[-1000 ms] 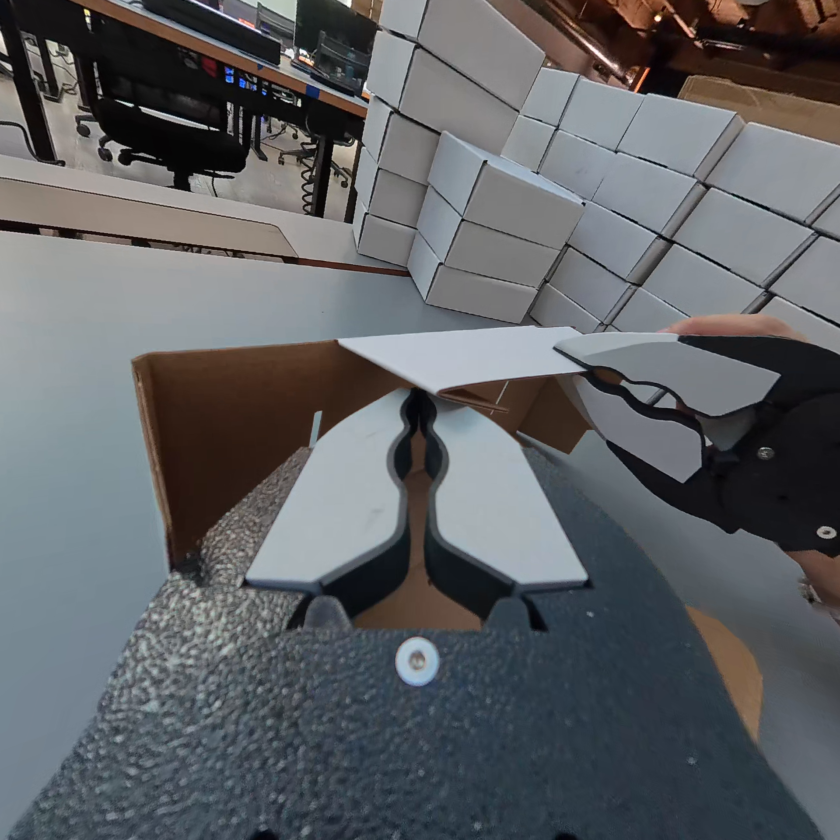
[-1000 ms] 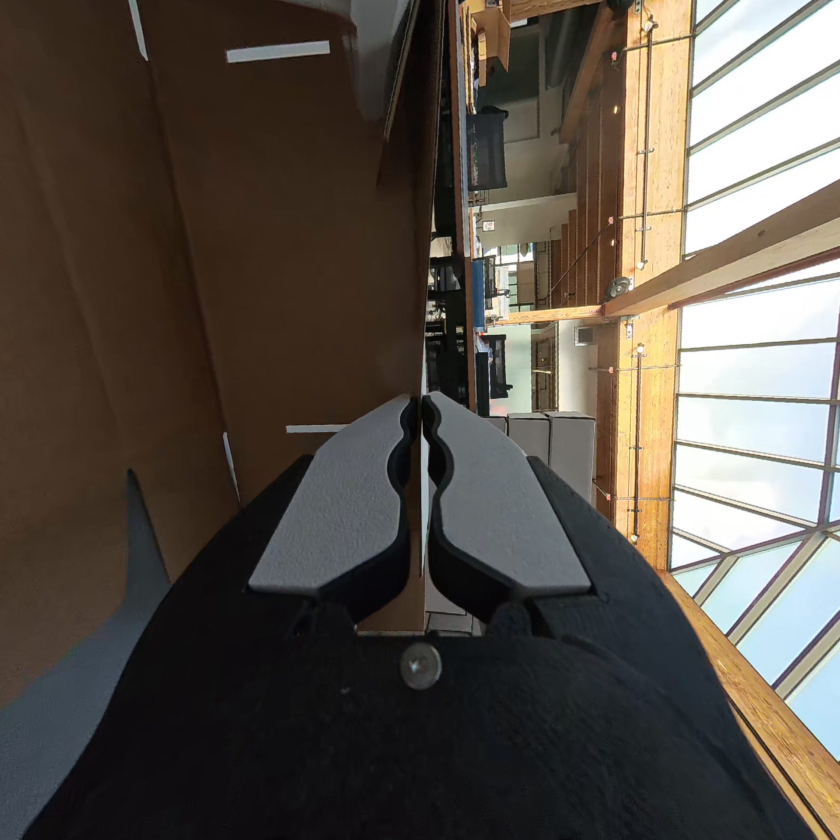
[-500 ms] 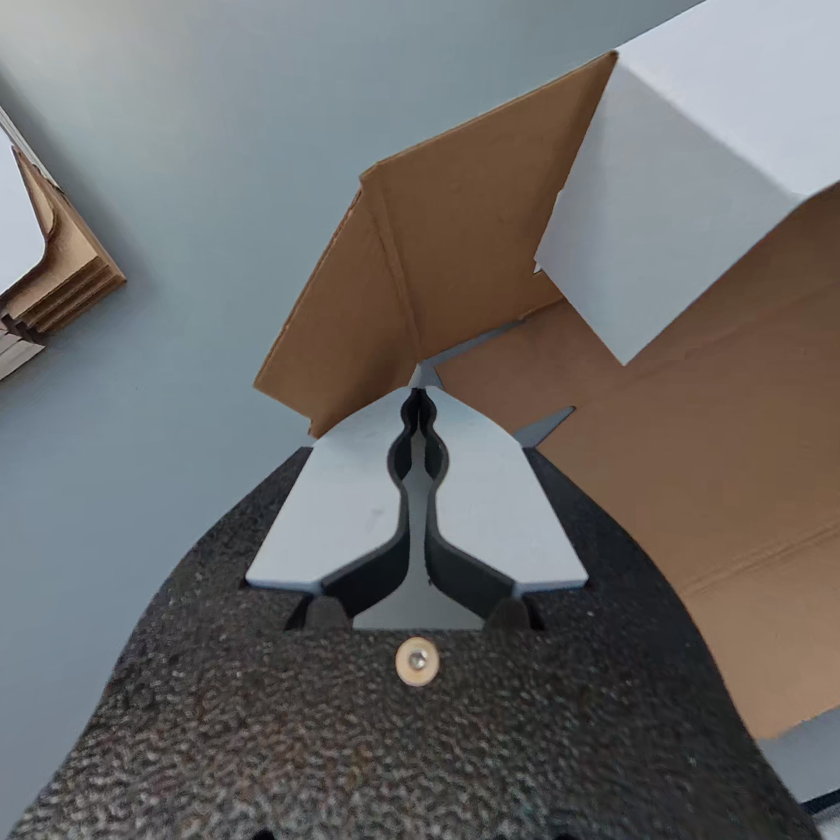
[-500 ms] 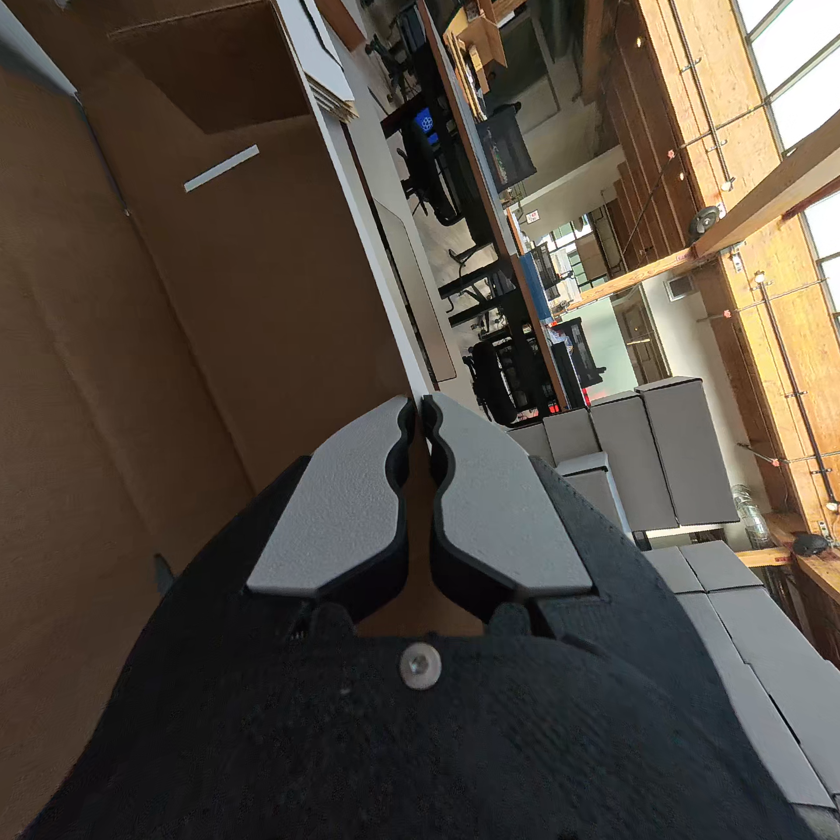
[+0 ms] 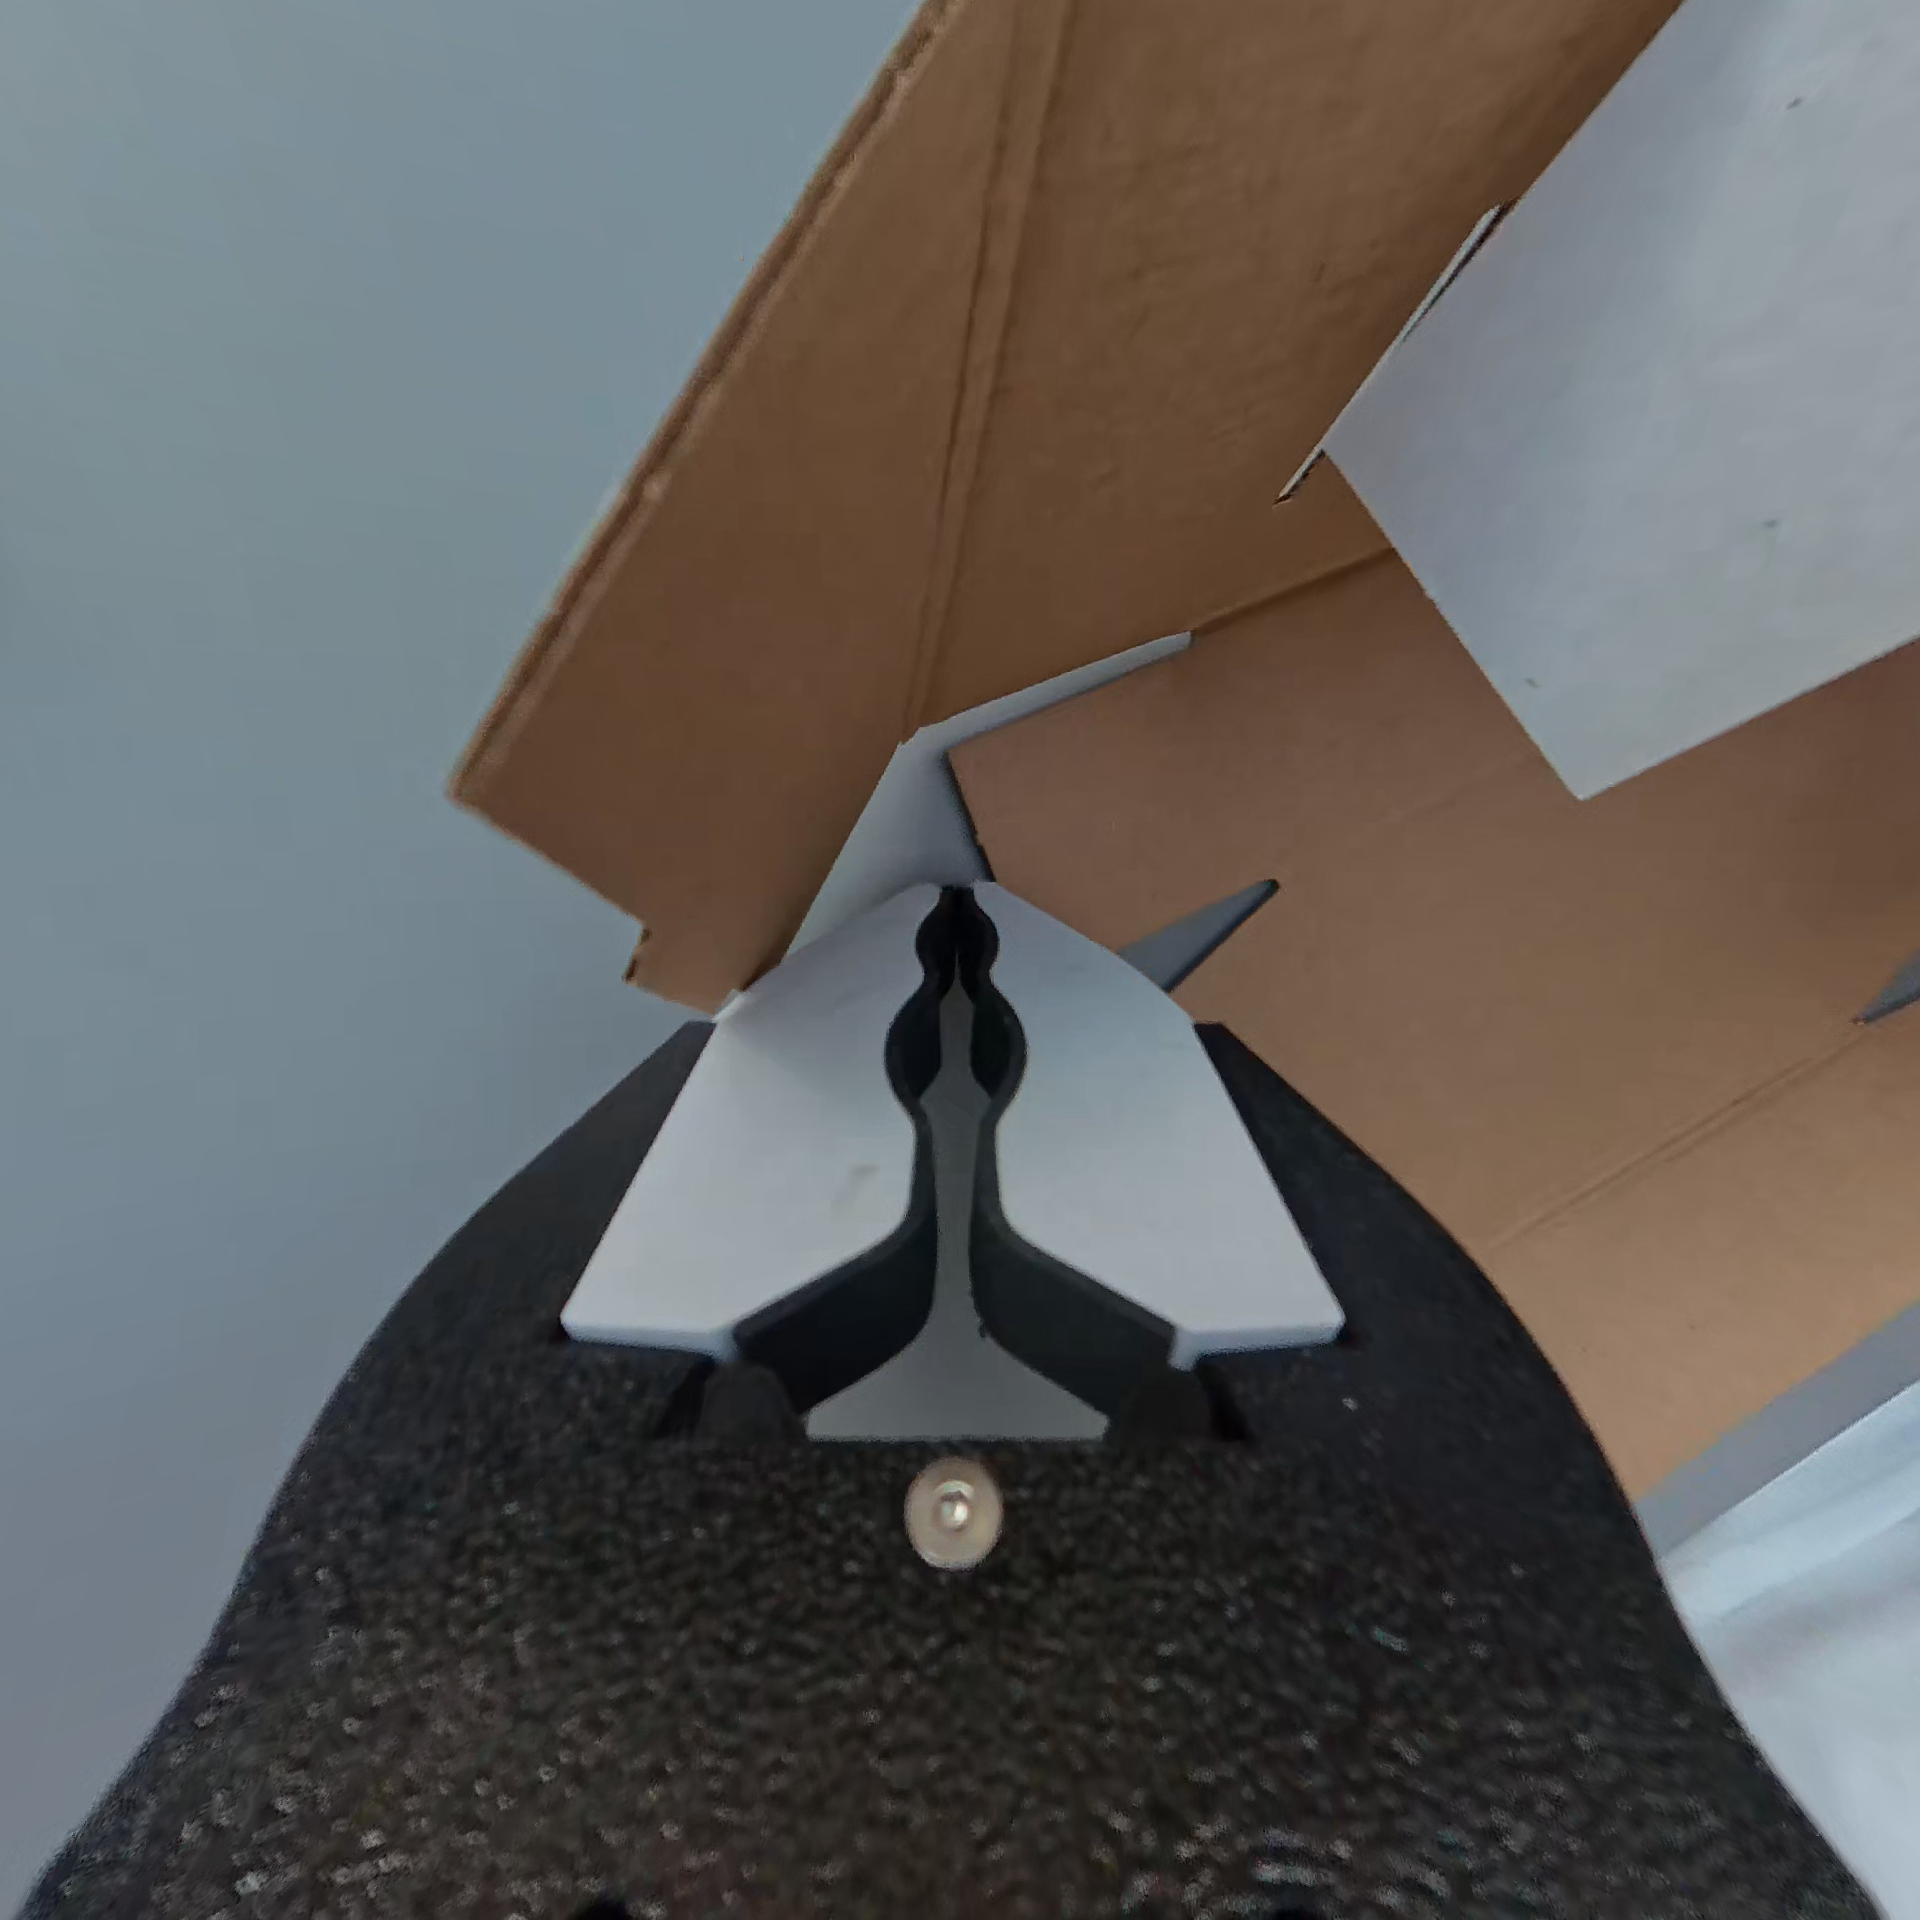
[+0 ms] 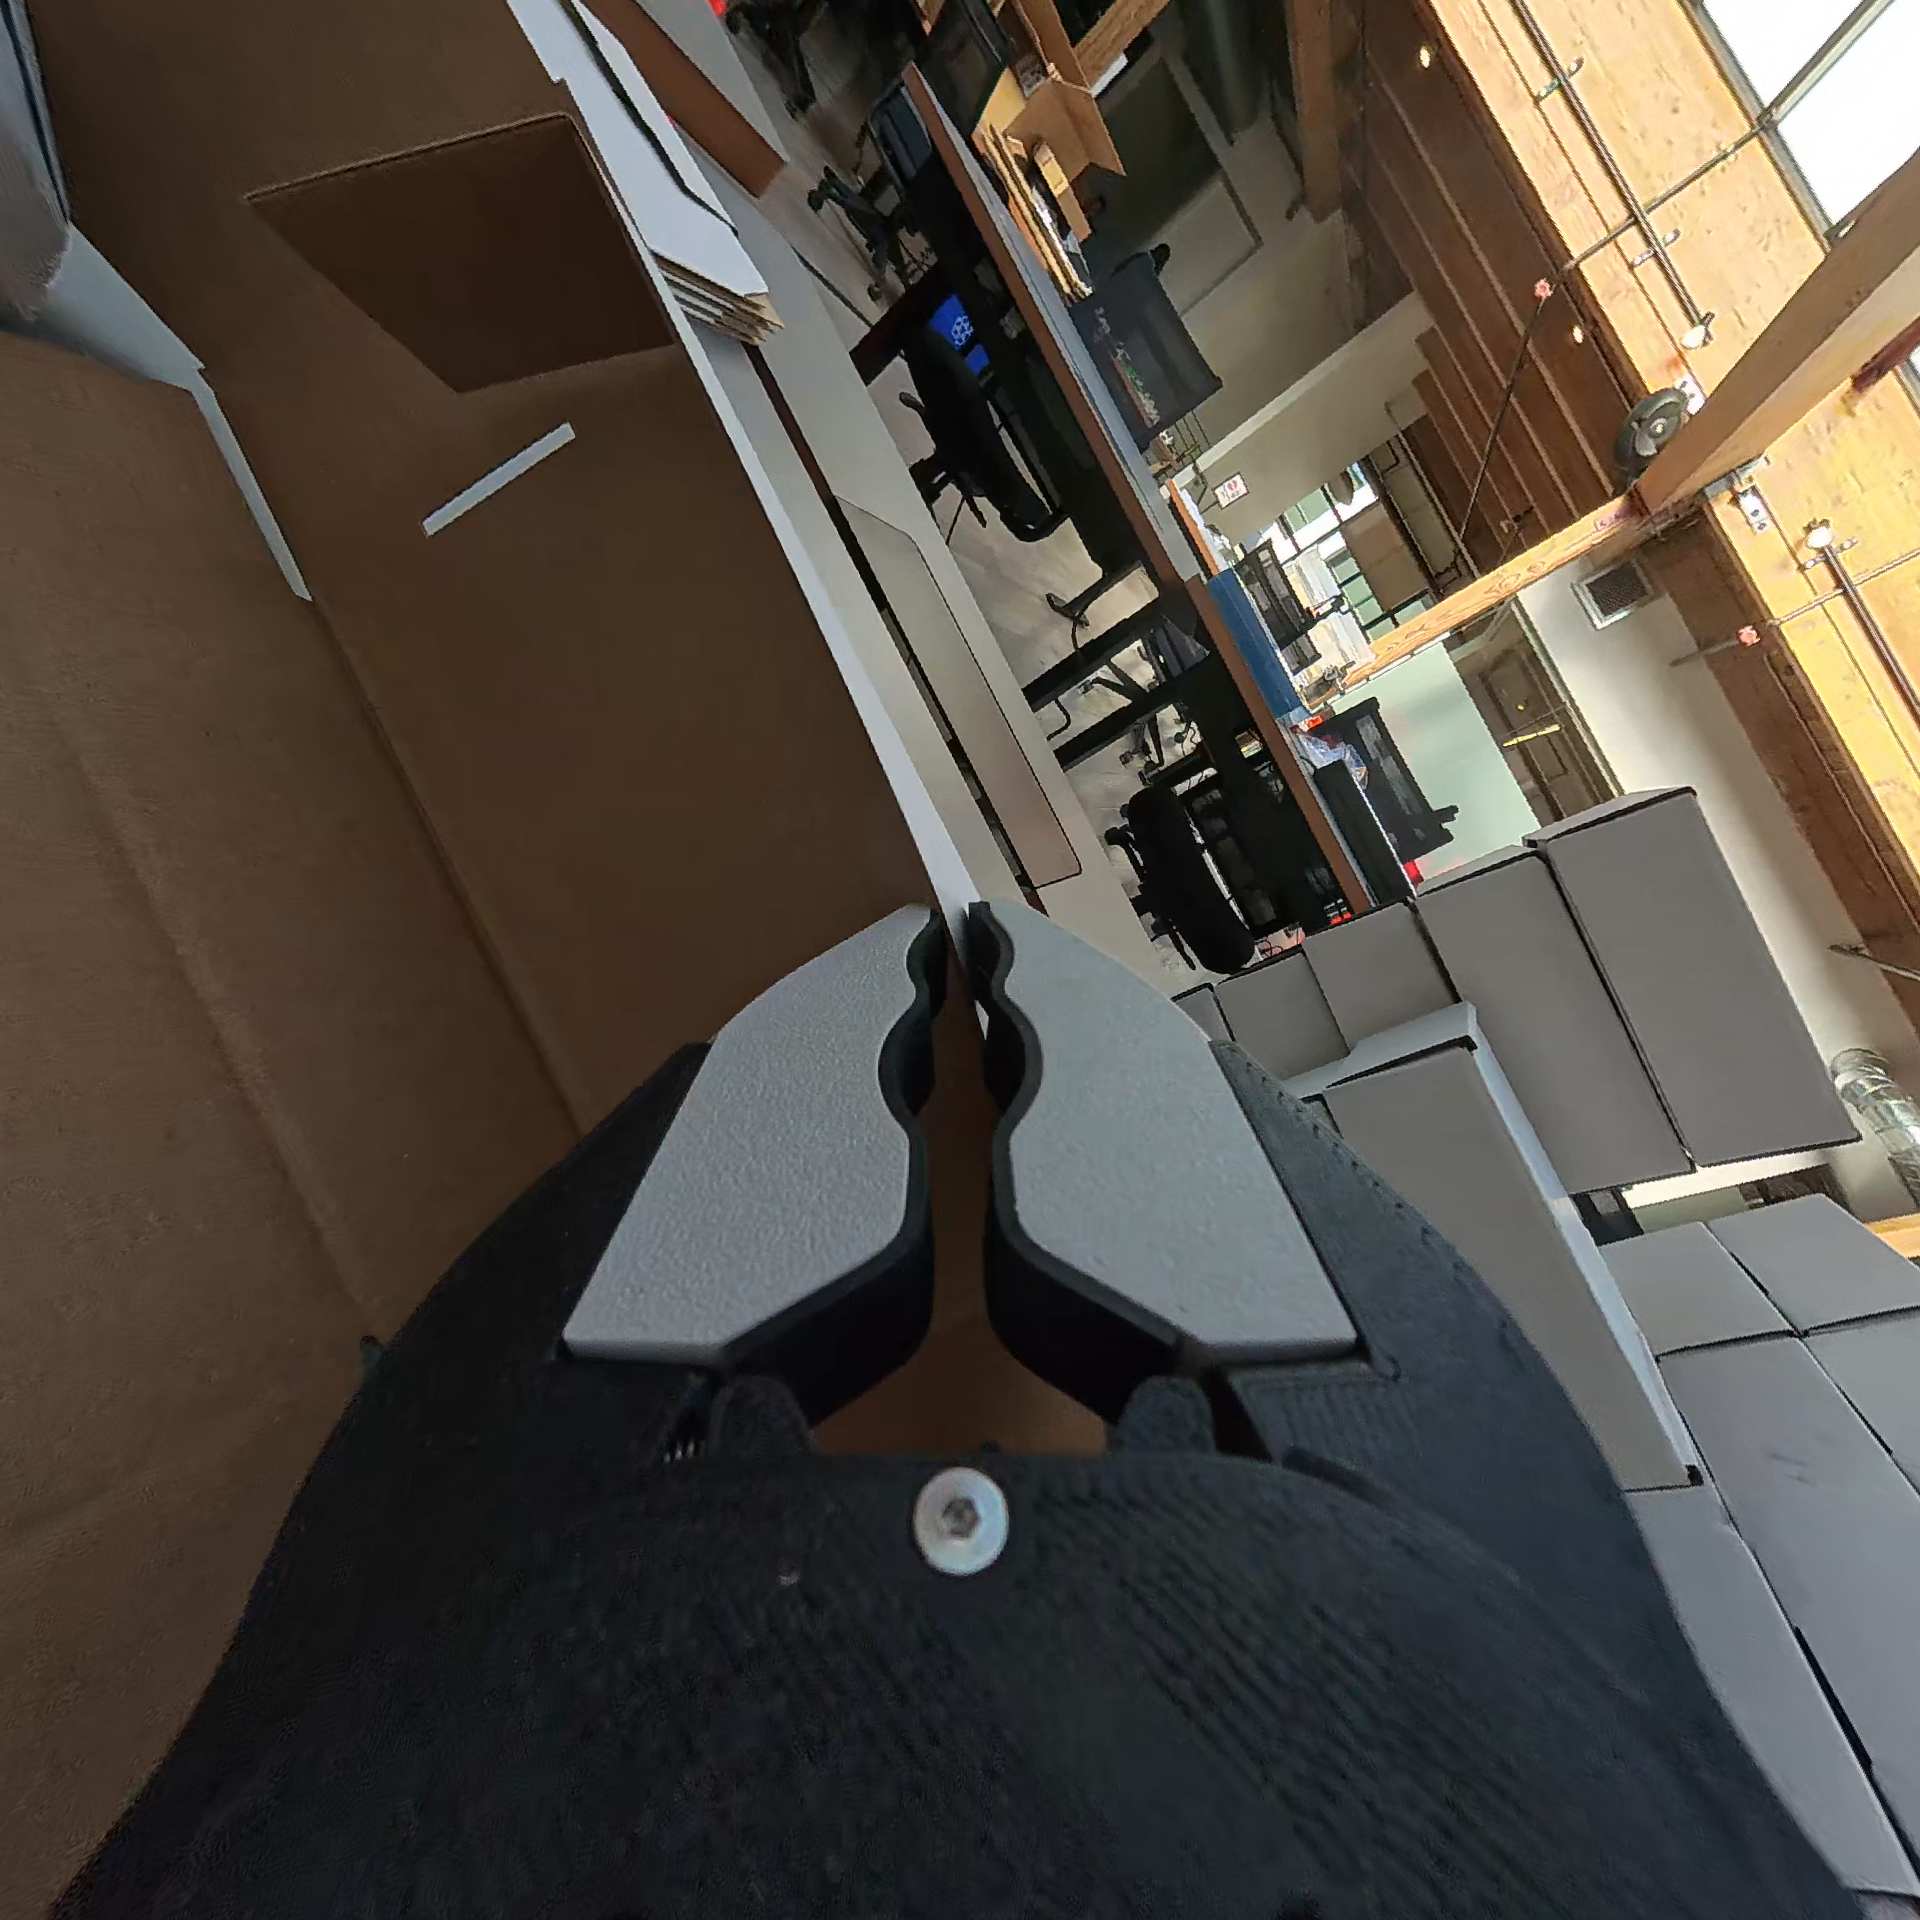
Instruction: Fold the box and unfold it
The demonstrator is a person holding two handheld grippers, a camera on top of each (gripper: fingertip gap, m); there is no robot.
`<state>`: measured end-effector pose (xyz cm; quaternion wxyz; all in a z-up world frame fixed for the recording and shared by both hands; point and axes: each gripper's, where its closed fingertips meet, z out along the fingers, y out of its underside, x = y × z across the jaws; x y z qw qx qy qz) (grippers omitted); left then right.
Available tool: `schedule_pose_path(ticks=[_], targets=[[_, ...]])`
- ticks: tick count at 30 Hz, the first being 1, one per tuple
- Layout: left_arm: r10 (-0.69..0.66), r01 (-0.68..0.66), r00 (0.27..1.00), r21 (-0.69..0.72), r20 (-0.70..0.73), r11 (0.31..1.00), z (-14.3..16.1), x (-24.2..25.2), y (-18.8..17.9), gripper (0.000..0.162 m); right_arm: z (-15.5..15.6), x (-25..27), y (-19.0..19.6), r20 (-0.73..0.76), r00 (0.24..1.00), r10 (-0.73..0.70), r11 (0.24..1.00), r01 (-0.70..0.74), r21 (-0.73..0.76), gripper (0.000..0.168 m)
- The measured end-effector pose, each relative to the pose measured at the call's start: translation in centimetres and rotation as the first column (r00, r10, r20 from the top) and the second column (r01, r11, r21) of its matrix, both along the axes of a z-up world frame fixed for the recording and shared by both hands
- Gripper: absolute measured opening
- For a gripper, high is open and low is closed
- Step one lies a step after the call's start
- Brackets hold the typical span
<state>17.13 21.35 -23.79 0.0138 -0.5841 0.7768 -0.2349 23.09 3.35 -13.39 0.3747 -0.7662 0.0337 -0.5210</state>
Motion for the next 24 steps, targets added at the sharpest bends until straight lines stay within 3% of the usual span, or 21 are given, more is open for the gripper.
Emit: schedule_pose_path(ticks=[1, 12, 15, 19, 22, 24], targets=[[0.007, -0.008, 1.0, -0.03, -0.003, 1.0, 0.0, 0.1, -0.2, 0.0, 0.0, 0.0, 0.0, -0.006, 1.0, 0.004, 1.0, -0.004, 0.013, 0.005], [0.051, -0.053, 0.999, -0.191, -0.018, 0.98, 0.1, 0.2, -1.1, 0.0, -0.2, 0.4, 0.1, -0.044, 0.999, 0.004, 0.997, 0.0, 0.075, 0.005], [0.038, -0.037, 0.999, -0.07, 0.005, 0.997, 0.1, 0.3, -0.1, 0.0, 0.1, 0.3, 0.1, 0.001, 1.0, -0.01, 0.999, 0.009, 0.039, 0.005], [0.001, -0.004, 0.999, 0.089, 0.032, 0.996, 0.0, 0.6, 0.4, 0.0, 0.3, 0.3, 0.0, -0.015, 1.0, -0.003, 0.995, 0.005, 0.099, 0.005], [0.002, -0.007, 0.999, 0.102, 0.043, 0.995, 0.0, 0.9, 0.3, 0.0, 0.4, 0.3, -0.2, -0.022, 1.0, 0.0, 0.993, 0.002, 0.122, 0.005], [0.019, -0.021, 0.999, 0.04, 0.04, 0.999, 0.0, 1.1, -0.1, 0.0, 0.4, 0.3, -0.3, -0.015, 1.0, -0.005, 0.992, 0.007, 0.126, 0.005]])
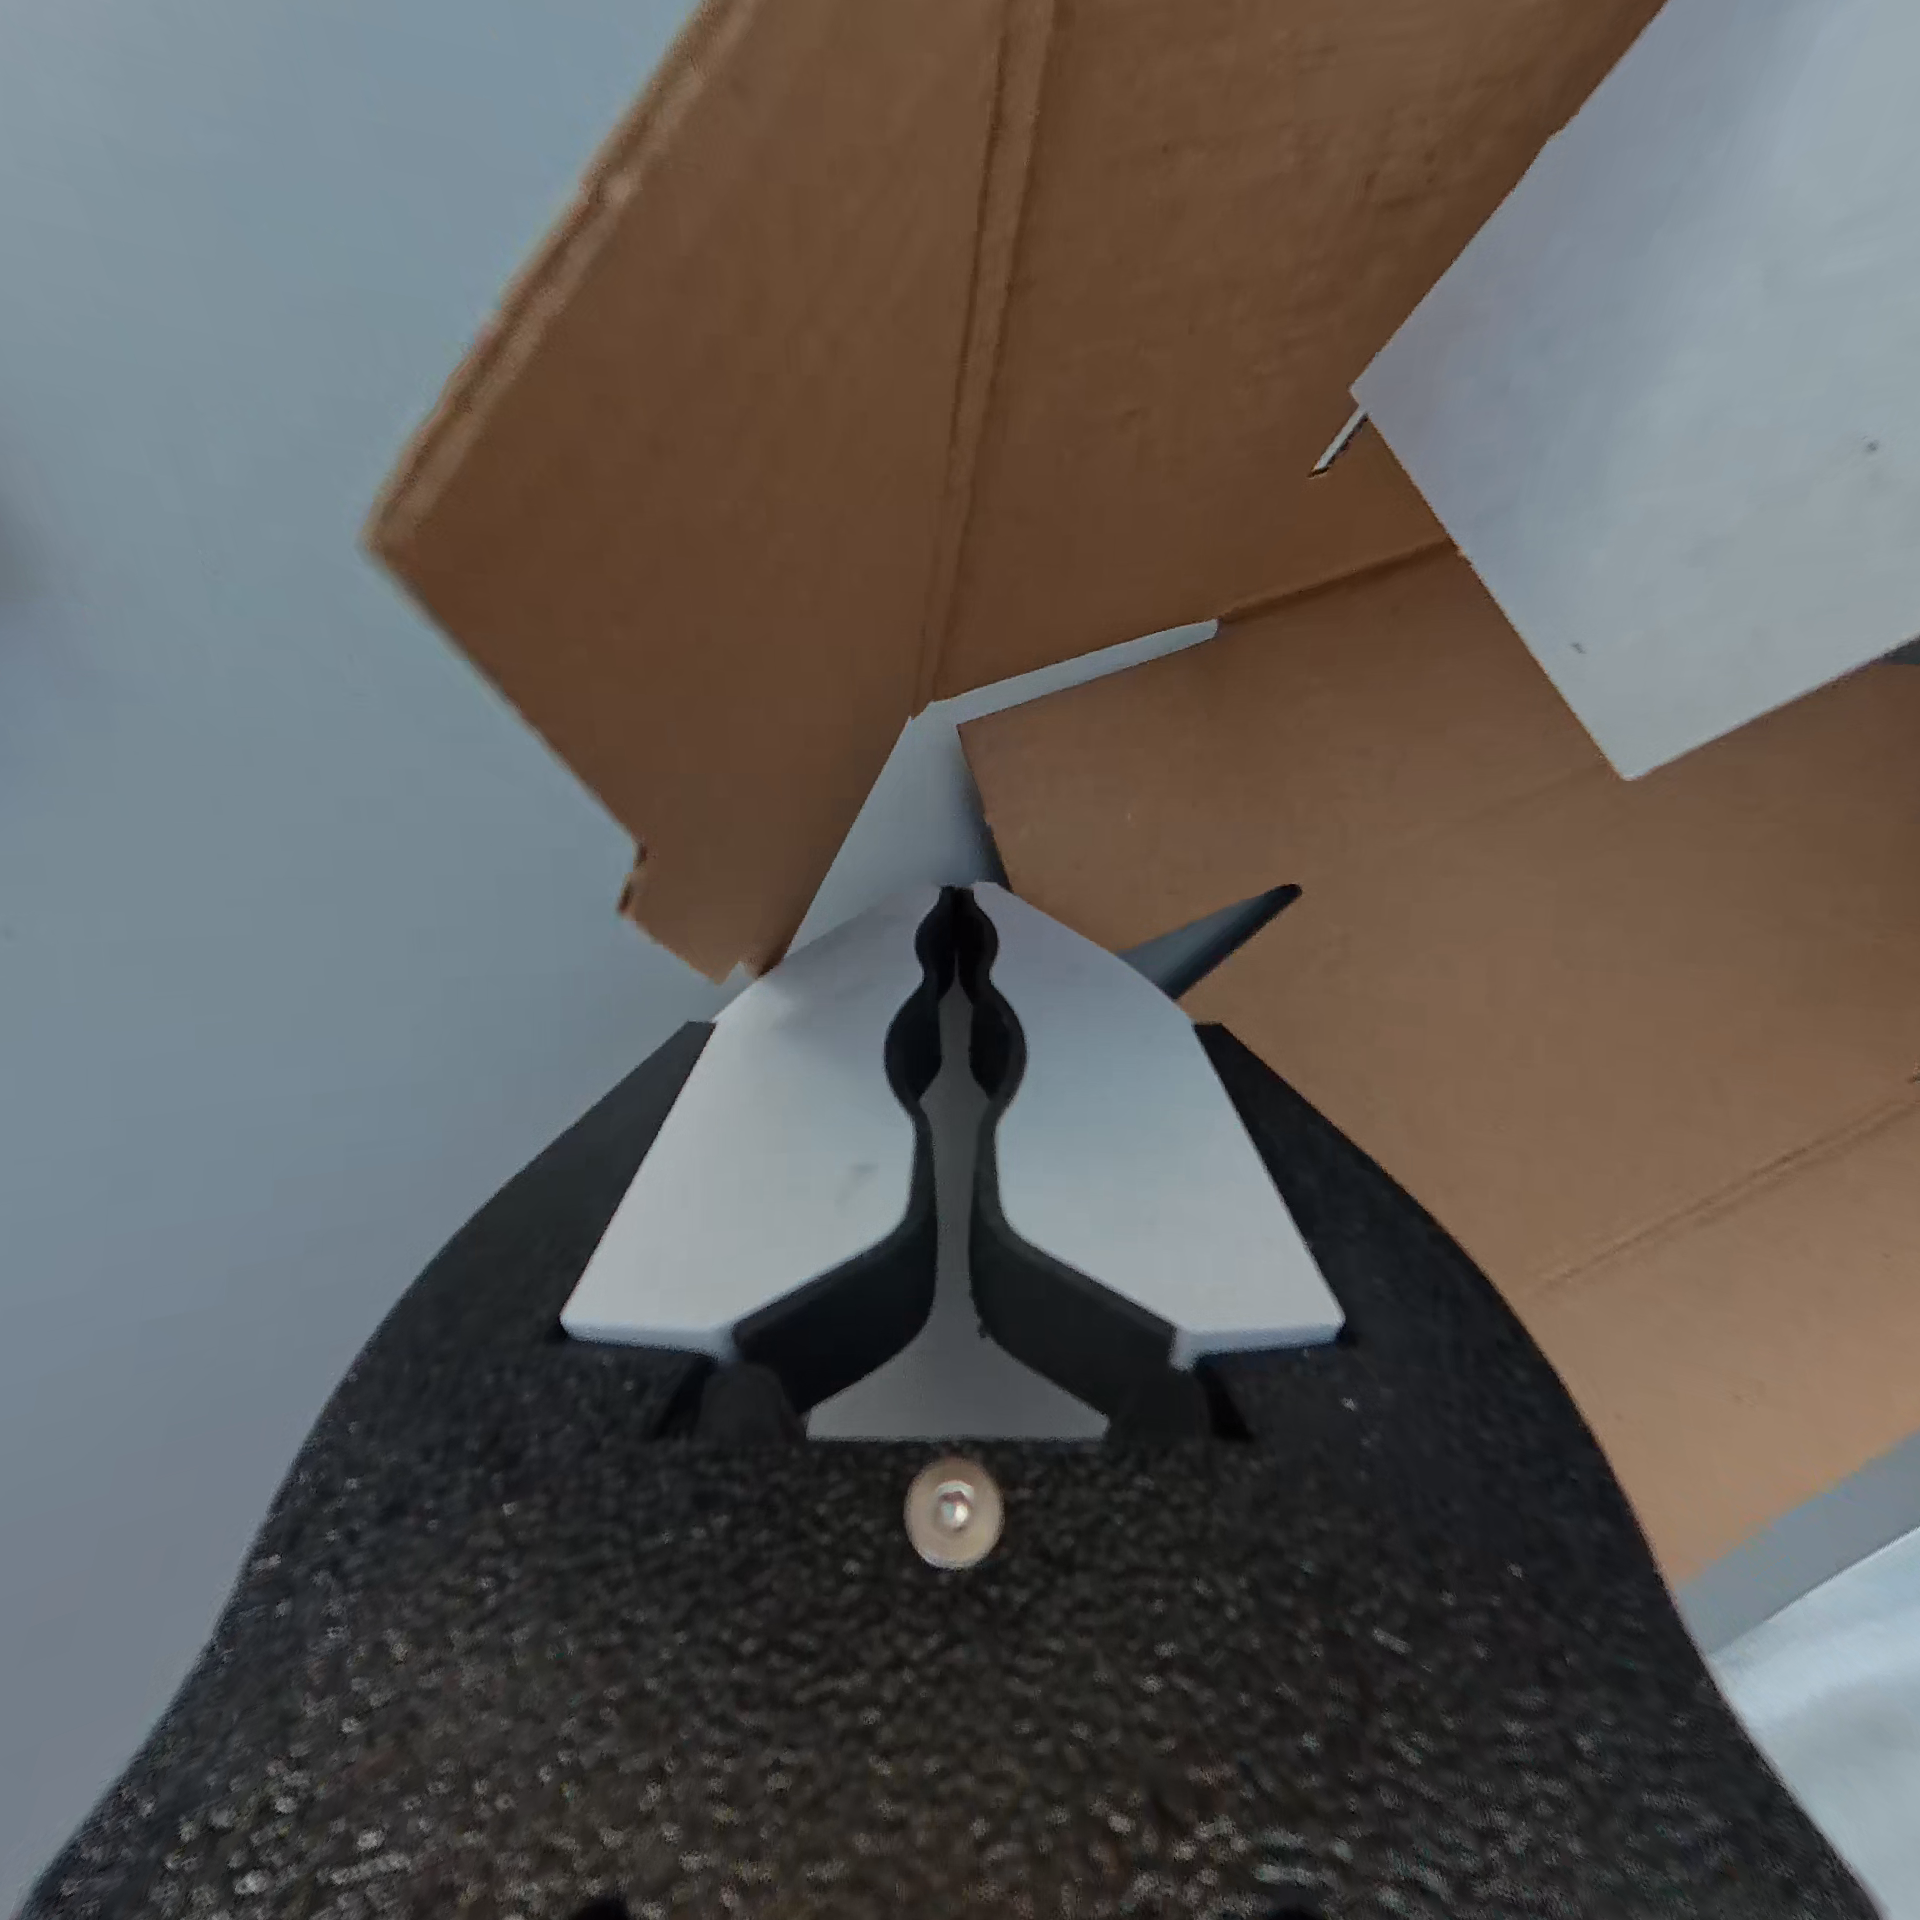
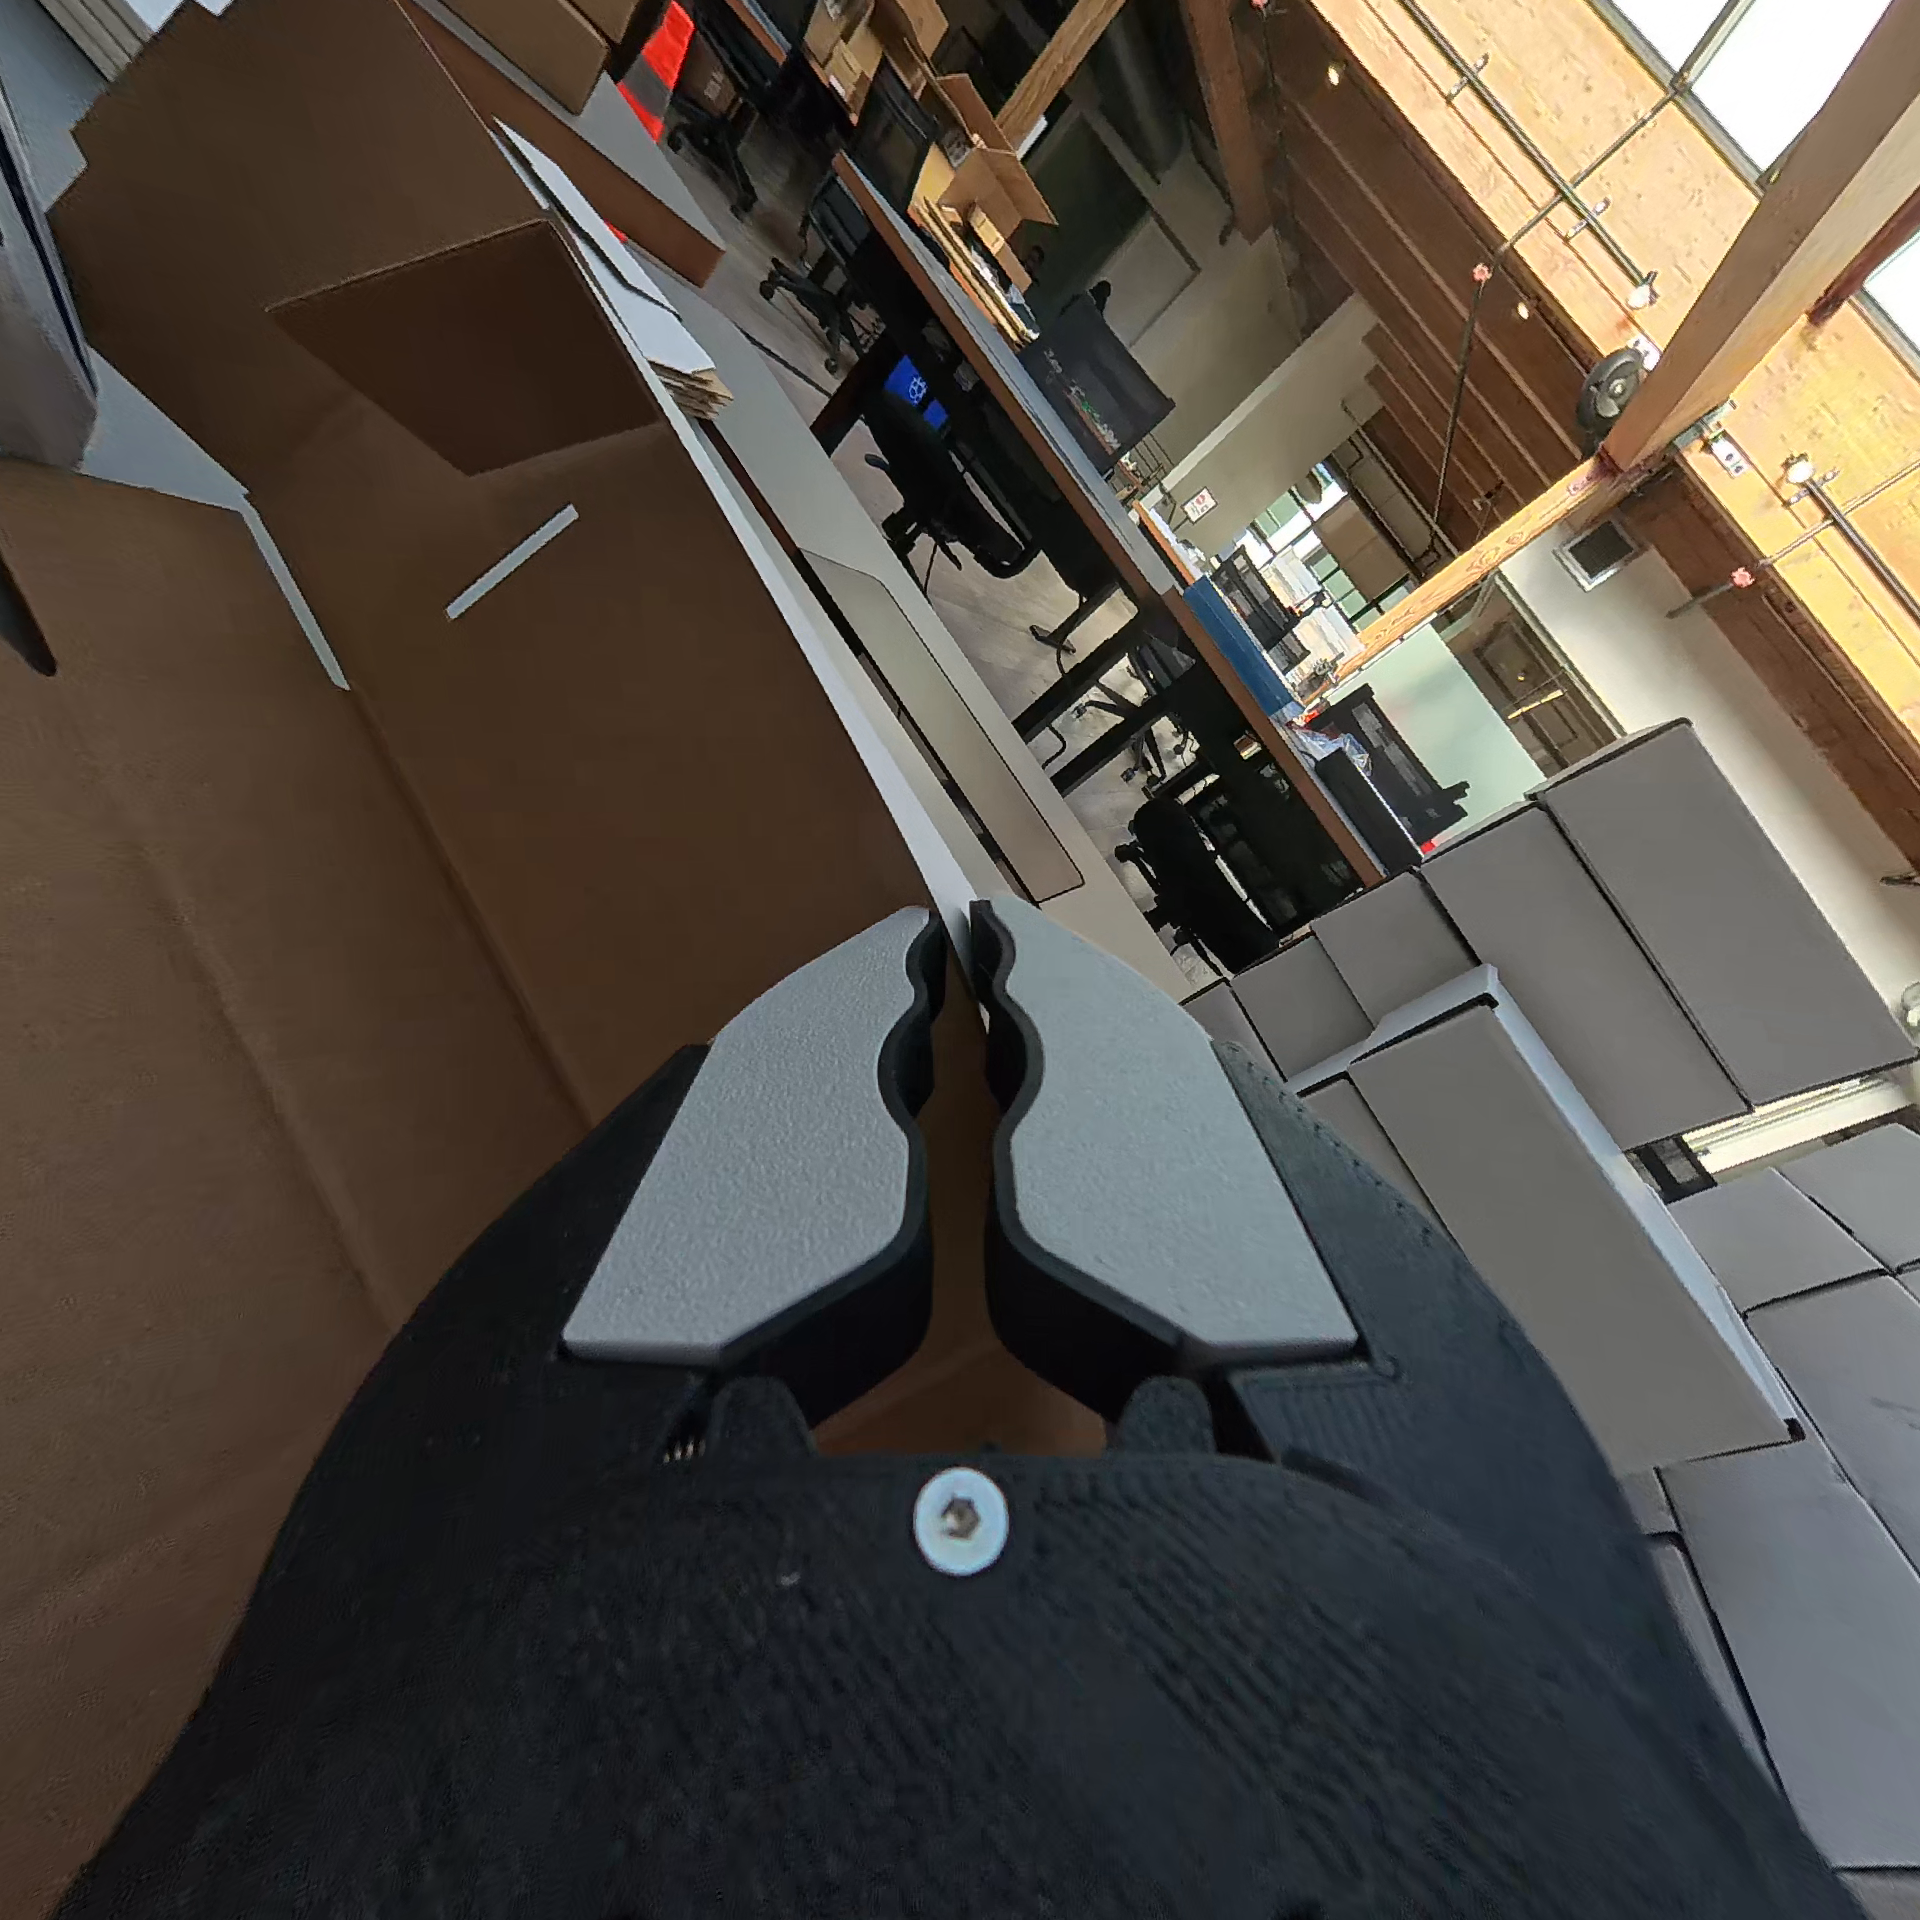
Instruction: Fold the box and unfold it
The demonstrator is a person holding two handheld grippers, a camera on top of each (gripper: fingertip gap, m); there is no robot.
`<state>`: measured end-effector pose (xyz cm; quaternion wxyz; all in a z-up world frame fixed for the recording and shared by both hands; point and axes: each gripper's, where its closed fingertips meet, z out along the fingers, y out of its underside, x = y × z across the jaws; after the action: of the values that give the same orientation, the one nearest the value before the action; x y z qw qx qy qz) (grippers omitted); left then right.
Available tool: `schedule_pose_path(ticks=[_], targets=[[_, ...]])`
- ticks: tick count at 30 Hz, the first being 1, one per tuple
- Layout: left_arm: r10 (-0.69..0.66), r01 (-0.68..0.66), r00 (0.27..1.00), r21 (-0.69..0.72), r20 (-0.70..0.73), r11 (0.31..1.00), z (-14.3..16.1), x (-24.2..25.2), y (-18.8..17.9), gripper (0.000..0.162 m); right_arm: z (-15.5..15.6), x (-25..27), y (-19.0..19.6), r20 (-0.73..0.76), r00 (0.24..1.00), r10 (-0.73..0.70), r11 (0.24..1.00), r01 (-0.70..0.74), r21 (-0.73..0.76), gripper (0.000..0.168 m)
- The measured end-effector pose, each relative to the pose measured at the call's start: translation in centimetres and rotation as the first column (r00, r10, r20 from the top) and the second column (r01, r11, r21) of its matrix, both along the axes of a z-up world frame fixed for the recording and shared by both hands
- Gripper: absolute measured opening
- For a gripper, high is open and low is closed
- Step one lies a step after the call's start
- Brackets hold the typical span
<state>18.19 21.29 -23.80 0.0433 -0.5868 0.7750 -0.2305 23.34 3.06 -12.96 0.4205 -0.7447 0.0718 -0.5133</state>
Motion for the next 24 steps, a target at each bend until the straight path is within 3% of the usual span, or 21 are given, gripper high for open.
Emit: schedule_pose_path(ticks=[6, 9, 15, 18, 24], targets=[[0.011, 0.002, 0.999, -0.319, 0.039, 0.948, 1.7, 0.2, -3.3, 0.0, 0.0, -0.1, 0.1, -0.018, 1.0, 0.006, 0.999, -0.005, 0.049, 0.006], [0.048, -0.039, 0.996, -0.116, 0.078, 0.993, 0.8, 0.8, -1.2, 0.0, 0.2, -0.2, 0.0, -0.005, 1.0, -0.001, 0.999, 0.001, 0.036, 0.006], [0.032, -0.036, 0.998, 0.07, 0.055, 0.997, 0.1, 0.8, 0.8, 0.0, 0.6, 0.1, -0.6, -0.04, 0.999, 0.022, 0.993, -0.017, 0.118, 0.005], [0.033, -0.035, 0.998, 0.041, 0.056, 0.999, 0.0, 1.1, 0.5, 0.0, 0.8, 0.3, -1.0, -0.065, 0.997, 0.038, 0.985, -0.027, 0.173, 0.005], [0.081, -0.069, 0.995, -0.172, 0.06, 0.983, 0.3, 1.4, -0.3, 0.0, 0.8, -0.2, -0.9, -0.044, 0.998, 0.052, 0.986, -0.045, 0.162, 0.005]])
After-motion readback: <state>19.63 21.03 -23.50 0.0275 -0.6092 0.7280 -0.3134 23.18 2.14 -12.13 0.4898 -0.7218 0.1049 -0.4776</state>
